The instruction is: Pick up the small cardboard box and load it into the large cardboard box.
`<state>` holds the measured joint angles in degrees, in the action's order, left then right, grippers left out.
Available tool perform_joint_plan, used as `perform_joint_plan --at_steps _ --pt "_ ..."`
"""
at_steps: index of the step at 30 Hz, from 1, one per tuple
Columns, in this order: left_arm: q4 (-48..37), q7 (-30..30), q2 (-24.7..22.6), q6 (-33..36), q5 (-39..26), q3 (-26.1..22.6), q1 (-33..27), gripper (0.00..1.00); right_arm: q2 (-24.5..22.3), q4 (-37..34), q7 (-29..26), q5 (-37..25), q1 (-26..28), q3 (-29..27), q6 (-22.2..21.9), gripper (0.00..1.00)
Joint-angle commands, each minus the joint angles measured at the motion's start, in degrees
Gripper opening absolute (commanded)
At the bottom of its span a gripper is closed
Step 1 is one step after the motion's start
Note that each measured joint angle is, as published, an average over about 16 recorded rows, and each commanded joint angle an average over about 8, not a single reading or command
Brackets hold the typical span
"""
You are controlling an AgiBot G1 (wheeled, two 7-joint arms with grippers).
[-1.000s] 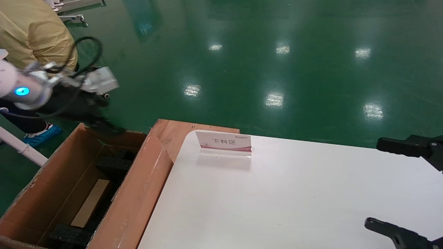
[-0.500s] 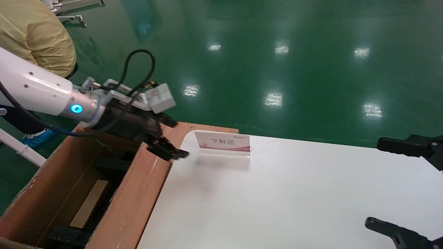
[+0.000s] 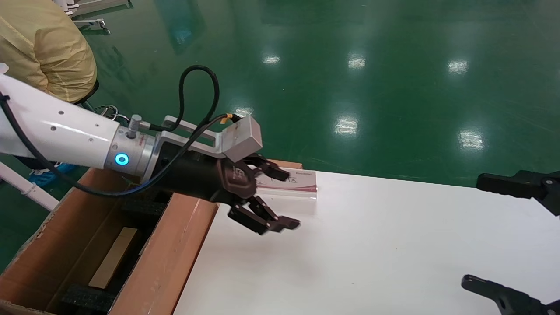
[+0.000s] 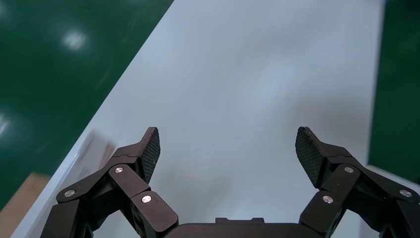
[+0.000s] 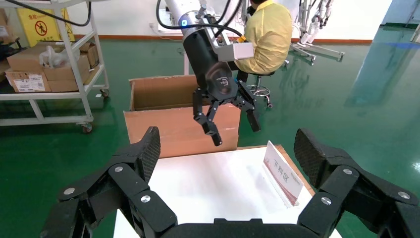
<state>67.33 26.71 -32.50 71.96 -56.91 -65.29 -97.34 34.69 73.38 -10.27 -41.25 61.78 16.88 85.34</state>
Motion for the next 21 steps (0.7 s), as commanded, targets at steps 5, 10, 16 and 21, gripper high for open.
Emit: perform_joint_plan --at_steps 5,10,16,21 --pt "1.38 -3.54 -0.56 3.04 3.34 10.92 7.93 1.0 0.05 0.03 -0.07 -0.09 -0.03 -0.13 0.05 1.0" --pt "2.54 -6.48 -1.02 5.58 6.11 20.02 14.53 1.0 0.09 0.06 -0.14 -0.17 -0.06 -0.24 0.1 1.0" --pt "3.92 -10.02 -1.58 8.62 9.45 30.94 22.46 1.0 0.15 0.09 -0.21 -0.26 -0.09 -0.37 0.15 1.0" --pt "5.09 -12.99 -2.05 11.18 12.25 40.11 29.12 1.0 0.19 0.11 -0.27 -0.34 -0.12 -0.49 0.2 1.0"
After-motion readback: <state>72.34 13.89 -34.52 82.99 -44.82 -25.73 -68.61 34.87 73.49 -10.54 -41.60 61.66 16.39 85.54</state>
